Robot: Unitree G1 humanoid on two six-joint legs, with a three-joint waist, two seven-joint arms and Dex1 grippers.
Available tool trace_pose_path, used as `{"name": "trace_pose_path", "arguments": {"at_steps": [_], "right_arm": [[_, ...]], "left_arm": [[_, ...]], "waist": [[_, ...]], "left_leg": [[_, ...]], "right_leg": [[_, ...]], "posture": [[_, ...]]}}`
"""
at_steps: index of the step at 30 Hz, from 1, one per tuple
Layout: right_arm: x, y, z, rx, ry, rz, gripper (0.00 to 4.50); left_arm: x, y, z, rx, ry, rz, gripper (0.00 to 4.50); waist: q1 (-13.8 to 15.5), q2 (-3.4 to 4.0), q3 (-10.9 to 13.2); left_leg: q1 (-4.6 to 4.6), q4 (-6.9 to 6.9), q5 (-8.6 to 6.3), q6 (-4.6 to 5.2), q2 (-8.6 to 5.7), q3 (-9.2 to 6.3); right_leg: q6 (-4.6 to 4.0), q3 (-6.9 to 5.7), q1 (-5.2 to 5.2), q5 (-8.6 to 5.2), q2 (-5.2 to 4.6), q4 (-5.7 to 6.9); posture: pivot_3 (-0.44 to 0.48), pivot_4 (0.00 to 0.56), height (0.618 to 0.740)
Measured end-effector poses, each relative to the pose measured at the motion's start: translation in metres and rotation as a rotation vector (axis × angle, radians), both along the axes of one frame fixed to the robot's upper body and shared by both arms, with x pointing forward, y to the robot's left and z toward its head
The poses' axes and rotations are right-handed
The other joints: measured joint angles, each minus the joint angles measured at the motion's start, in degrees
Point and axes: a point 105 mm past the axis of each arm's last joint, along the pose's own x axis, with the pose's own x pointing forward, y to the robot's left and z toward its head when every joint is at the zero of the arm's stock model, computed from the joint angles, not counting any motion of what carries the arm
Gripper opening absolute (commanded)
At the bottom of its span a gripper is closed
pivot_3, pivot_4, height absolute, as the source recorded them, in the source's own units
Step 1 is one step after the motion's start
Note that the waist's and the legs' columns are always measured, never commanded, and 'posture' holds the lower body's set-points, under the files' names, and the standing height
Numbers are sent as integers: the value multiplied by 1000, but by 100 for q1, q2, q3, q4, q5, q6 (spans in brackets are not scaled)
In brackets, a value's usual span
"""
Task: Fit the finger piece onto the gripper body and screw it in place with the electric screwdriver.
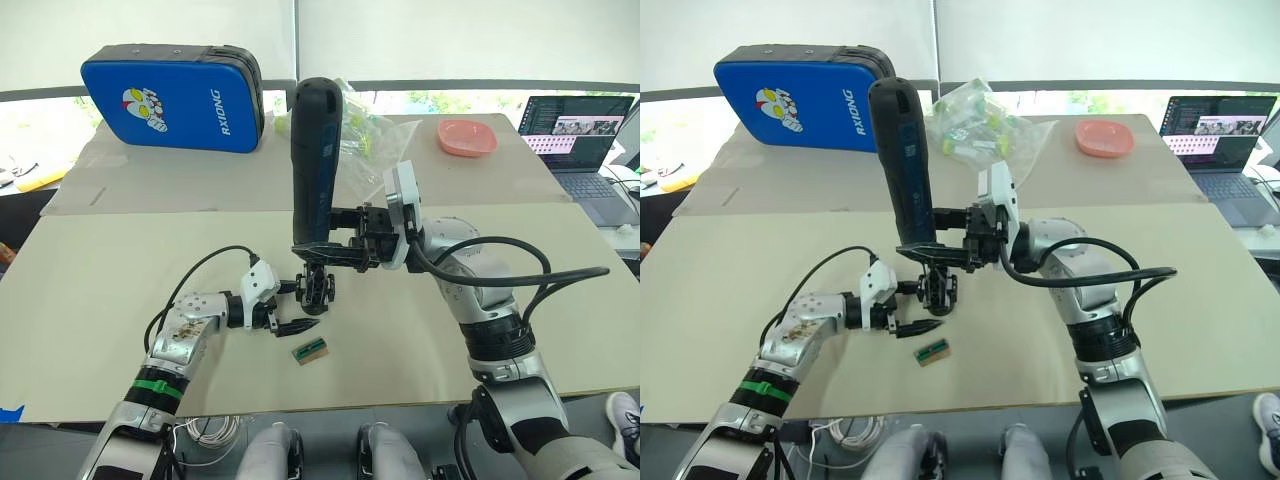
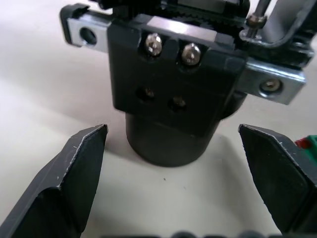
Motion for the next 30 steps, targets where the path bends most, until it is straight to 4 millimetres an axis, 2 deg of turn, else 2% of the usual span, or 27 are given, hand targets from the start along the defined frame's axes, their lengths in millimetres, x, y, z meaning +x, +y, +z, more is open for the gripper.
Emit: {"name": "trace_pose_path", "arguments": {"at_steps": [21, 24, 27, 30], "right_arm": [[0, -1, 0, -5, -1, -3, 1966], [1, -1, 0, -7, -2, -5, 1966], [0, -1, -1, -8, -1, -4, 1966], [0, -1, -1, -10, -1, -3, 1966]], "left_arm": [[10, -12, -2, 0, -69, -62, 4500], [9, -12, -3, 11, -80, -70, 3723], [9, -11, -4, 24, -96, -78, 2416], [9, -11, -4, 27, -104, -80, 2324]], "waist": [[22, -1, -1], [20, -1, -1], [17, -1, -1], [14, -1, -1]], "left_leg": [[2, 8, -14, 24, 0, -2], [4, 8, -16, 27, 0, -3], [7, 8, -16, 28, 0, -3], [10, 8, -18, 30, 1, -3]], "right_leg": [[0, -1, 4, 1, -1, 4], [0, -1, 6, 2, -1, 5], [0, -1, 7, 2, -1, 5], [0, 0, 9, 2, -1, 6]], "posture": [[0, 150, 740], [0, 150, 740], [0, 150, 740], [0, 150, 740]]}}
